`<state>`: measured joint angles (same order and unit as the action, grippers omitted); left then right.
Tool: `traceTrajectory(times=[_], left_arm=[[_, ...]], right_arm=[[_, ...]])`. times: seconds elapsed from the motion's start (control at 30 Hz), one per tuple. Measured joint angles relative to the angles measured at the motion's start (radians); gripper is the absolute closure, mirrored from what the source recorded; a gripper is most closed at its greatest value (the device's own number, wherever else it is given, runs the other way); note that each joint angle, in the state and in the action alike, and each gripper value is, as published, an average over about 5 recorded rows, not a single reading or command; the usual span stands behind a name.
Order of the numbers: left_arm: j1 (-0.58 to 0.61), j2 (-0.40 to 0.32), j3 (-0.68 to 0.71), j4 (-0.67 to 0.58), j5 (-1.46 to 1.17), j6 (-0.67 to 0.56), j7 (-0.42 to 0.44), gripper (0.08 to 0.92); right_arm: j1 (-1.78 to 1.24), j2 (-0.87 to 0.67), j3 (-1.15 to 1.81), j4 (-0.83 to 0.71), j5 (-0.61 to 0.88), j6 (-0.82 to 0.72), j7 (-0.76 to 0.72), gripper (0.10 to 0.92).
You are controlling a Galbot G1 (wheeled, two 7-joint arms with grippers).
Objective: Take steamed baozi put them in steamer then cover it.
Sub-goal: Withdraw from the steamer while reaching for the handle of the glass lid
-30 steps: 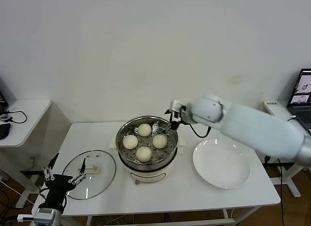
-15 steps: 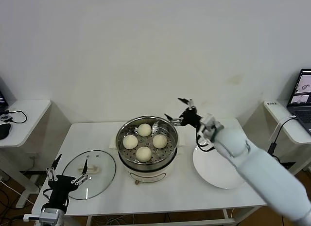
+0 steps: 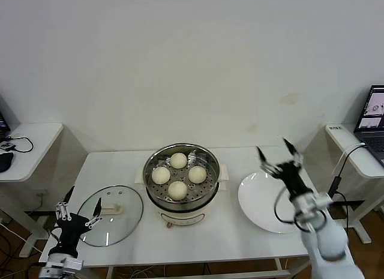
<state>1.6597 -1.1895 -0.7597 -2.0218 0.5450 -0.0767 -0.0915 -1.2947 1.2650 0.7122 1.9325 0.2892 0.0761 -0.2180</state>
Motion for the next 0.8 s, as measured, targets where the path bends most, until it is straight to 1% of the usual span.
traceTrajectory(times=[0.2,0.37,0.57,0.8], left_arm=[[0.002,0.010,0.010,0.098,0.305,-0.036,-0.033,0.177],[-0.010,0.017,0.028,0.165,0.498,-0.039,-0.047,0.177],[-0.046,0.031,0.057,0.233,0.628,-0.035,-0.047,0.177],[-0.116,0.047,0.090,0.314,0.702,-0.033,-0.040,0.177]], right_arm=[[-0.168,0.088,0.111,0.031,-0.004,0.025,-0.020,0.202],[-0.245,0.142,0.157,0.038,-0.017,0.042,-0.030,0.203],[-0.301,0.185,0.187,0.049,-0.035,0.058,-0.033,0.203],[-0.346,0.218,0.211,0.058,-0.052,0.070,-0.028,0.203]])
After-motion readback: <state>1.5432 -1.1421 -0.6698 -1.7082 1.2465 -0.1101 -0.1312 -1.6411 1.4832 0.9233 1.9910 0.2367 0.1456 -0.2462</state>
